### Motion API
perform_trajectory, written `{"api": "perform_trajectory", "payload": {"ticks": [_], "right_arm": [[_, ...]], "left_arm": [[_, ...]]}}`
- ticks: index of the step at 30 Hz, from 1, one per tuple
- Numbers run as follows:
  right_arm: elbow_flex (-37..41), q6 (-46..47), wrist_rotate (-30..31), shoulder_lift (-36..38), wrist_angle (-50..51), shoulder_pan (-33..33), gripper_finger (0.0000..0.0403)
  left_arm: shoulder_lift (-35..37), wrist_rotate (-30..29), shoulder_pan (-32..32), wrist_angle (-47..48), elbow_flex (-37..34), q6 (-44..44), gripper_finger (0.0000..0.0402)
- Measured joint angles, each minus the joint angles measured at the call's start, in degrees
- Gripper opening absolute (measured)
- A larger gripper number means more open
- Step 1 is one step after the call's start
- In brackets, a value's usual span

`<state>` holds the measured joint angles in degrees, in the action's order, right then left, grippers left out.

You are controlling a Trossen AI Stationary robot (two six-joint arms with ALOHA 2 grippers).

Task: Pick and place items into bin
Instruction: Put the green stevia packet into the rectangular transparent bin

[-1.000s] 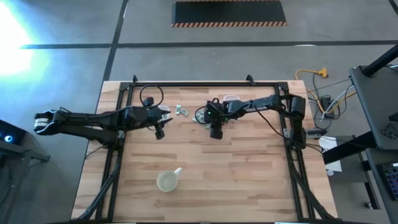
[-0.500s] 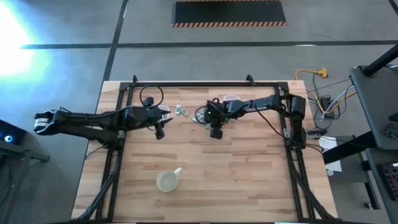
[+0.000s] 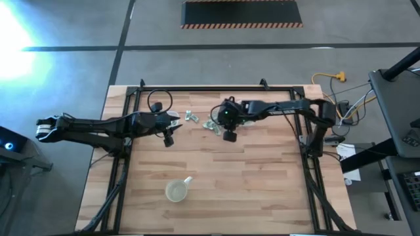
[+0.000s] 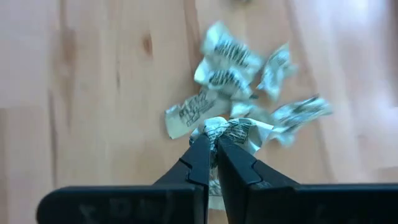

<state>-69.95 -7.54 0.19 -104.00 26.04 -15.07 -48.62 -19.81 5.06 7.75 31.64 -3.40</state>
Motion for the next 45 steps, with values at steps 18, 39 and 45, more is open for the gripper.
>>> {"api": "perform_trajectory", "payload": {"ticks": [18, 39, 45], "right_arm": [[1.44, 7.81, 20.85, 14.9, 14.03, -2.28, 0.0013], [11.57, 7.12, 20.99, 13.48, 8.34, -3.21, 0.0077], [9.35, 6.83, 19.38, 13.5, 8.11, -3.2, 0.0121]], "left_arm": [[-0.02, 0.0, 0.0, -0.02, 0.0, 0.0, 0.0128], [-0.02, 0.0, 0.0, -0.02, 0.0, 0.09, 0.0128], [-0.02, 0.0, 0.0, -0.02, 0.0, 0.09, 0.0128]]}}
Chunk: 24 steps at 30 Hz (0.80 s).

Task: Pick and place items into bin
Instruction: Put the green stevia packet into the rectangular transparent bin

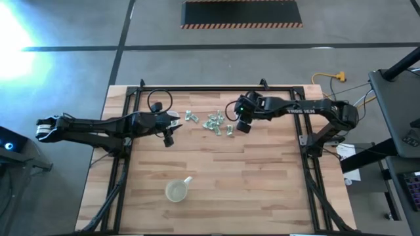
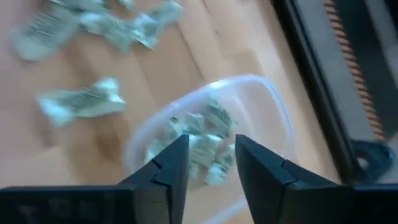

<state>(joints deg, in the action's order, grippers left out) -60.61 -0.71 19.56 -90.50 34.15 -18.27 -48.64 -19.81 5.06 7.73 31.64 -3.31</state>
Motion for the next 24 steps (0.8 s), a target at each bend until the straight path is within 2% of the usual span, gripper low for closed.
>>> {"api": "perform_trajectory", "payload": {"ticks": [5, 8, 15, 24], "right_arm": [[-1.04, -5.53, -15.38, 0.0, -2.1, 0.55, 0.0129], [-0.81, -6.82, -20.25, -0.61, -4.95, 0.71, 0.0126], [-0.76, -9.81, -23.05, -5.46, -6.75, 2.13, 0.0121], [-0.73, -10.87, -23.07, -11.28, -7.42, 2.31, 0.0128]], "left_arm": [[-0.01, 0.0, 0.0, -0.02, 0.0, -0.02, 0.0128], [-0.43, 0.0, 0.0, -0.05, 0.0, -0.02, 0.0128], [-2.83, 0.02, 0.0, -1.74, 0.0, -0.17, 0.0128], [-5.82, 0.02, 0.0, -3.57, 1.07, -1.81, 0.0128]]}}
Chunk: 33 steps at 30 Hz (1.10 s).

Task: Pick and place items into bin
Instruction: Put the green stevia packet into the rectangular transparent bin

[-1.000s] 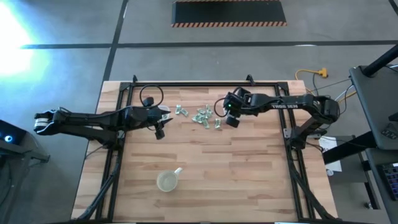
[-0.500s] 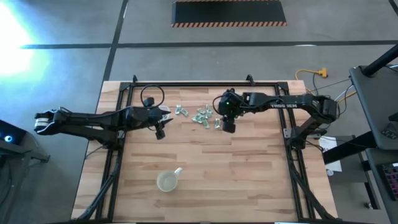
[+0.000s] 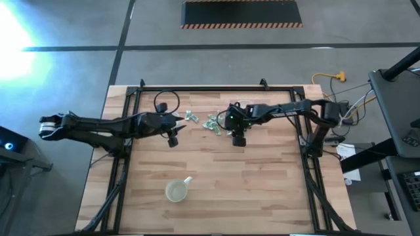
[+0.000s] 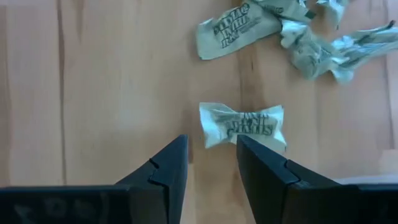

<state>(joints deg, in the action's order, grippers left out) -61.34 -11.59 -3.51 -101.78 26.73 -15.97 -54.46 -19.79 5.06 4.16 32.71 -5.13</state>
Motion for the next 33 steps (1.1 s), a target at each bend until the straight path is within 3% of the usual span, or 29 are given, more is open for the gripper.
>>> {"api": "perform_trajectory", "payload": {"ticks": [10, 22, 33], "right_arm": [[-0.02, -1.2, 0.22, -3.05, -5.45, 0.08, 0.0133], [-0.02, -0.68, 0.61, -5.73, -5.15, 0.09, 0.015], [-0.02, -0.62, 0.88, -5.81, -5.26, 0.13, 0.0079]], "left_arm": [[-0.28, 0.0, 0.0, -0.16, 0.01, -0.15, 0.0128], [-0.28, 0.0, 0.0, -0.28, -0.07, -0.22, 0.0128], [-0.28, 0.0, 0.0, -0.7, -0.11, -0.22, 0.0128]]}}
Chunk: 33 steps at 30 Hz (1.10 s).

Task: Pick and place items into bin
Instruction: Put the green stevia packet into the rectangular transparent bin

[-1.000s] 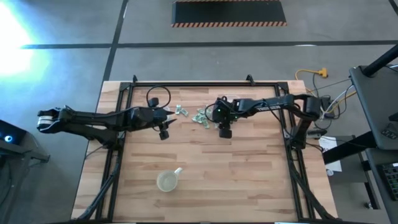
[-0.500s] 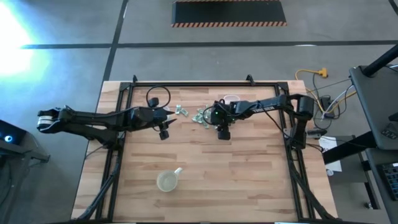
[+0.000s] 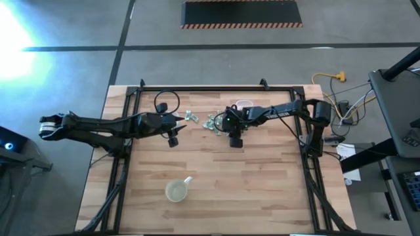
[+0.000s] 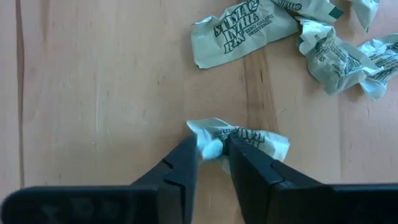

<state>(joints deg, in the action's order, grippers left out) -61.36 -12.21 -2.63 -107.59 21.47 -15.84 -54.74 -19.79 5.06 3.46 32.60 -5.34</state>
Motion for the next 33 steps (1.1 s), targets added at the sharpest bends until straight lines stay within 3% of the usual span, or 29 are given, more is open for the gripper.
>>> {"api": "perform_trajectory", "payload": {"ticks": [10, 24, 33], "right_arm": [[0.02, -0.2, 0.46, 0.34, -0.03, -0.04, 0.0018], [-3.53, -2.63, 1.65, 6.55, 2.11, 0.32, 0.0013], [-4.83, -0.94, 17.99, 12.64, 12.02, -1.12, 0.0013]], "left_arm": [[0.0, 0.0, 0.0, 0.01, -0.02, -0.01, 0.0128], [0.0, 0.0, 0.0, 0.01, -0.07, -0.02, 0.0128], [0.0, 0.0, 0.01, 0.01, -0.09, -0.02, 0.0128]]}}
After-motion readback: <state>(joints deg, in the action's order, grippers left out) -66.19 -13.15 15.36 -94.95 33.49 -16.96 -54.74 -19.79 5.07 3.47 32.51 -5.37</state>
